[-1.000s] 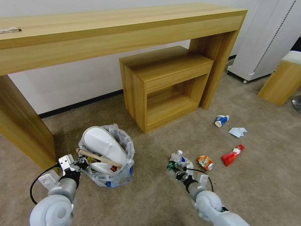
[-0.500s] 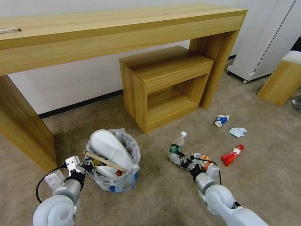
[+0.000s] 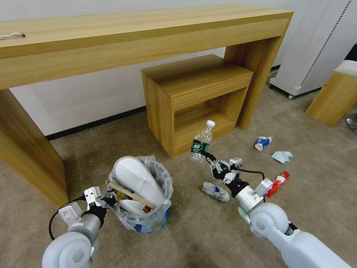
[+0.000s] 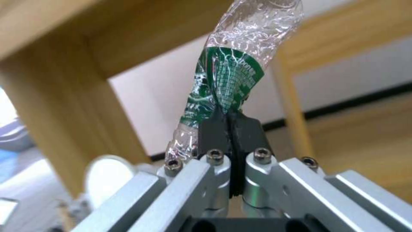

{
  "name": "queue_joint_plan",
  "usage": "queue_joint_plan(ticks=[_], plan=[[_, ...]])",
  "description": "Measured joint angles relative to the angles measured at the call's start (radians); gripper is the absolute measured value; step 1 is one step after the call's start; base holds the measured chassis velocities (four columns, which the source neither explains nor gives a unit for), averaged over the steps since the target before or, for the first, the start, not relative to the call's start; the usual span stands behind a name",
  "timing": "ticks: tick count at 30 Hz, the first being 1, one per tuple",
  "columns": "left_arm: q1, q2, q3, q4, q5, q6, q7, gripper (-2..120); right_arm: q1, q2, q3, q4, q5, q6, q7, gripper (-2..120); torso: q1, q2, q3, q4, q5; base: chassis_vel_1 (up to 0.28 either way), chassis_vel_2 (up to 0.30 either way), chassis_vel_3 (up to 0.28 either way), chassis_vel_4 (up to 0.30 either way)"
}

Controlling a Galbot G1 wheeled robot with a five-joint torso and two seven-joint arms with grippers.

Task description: Pick up the trash bin and place the garbage on the floor into it.

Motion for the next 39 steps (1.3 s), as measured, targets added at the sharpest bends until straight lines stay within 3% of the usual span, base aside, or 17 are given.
queue_joint_plan(ticks=[8, 10, 21, 30, 39], plan=[[0.001, -0.001, 0.016, 0.001, 0.016, 0.002, 0.001, 1, 0.046, -0.02, -0.037, 0.012, 0.004, 0.023, -0.107, 0, 0.0, 0.0, 0.0, 0.0, -0.0001, 0.0, 0.0, 0.0, 0.0], [0.0, -0.005, 0.024, 0.001, 0.023, 0.003, 0.001, 1, 0.071, -0.025, -0.059, 0.003, -0.017, 0.028, -0.168, 0, 0.0, 0.0, 0.0, 0.0, -0.0001, 0.0, 0.0, 0.0, 0.0], [-0.003, -0.012, 0.041, 0.005, 0.041, 0.005, 0.002, 1, 0.158, -0.032, -0.155, -0.045, -0.131, 0.03, -0.285, 0, 0.0, 0.0, 0.0, 0.0, 0.0, 0.0, 0.0, 0.0, 0.0], [-0.01, -0.016, 0.055, 0.017, 0.054, 0.008, 0.003, 1, 0.231, -0.034, -0.235, -0.066, -0.227, 0.002, -0.306, 0, 0.0, 0.0, 0.0, 0.0, -0.0001, 0.0, 0.0, 0.0, 0.0], [-0.025, -0.024, 0.068, 0.036, 0.062, 0.008, 0.003, 1, 0.313, -0.057, -0.325, -0.047, -0.332, -0.078, -0.202, 0, 0.0, 0.0, 0.0, 0.0, -0.0001, 0.0, 0.0, 0.0, 0.0]])
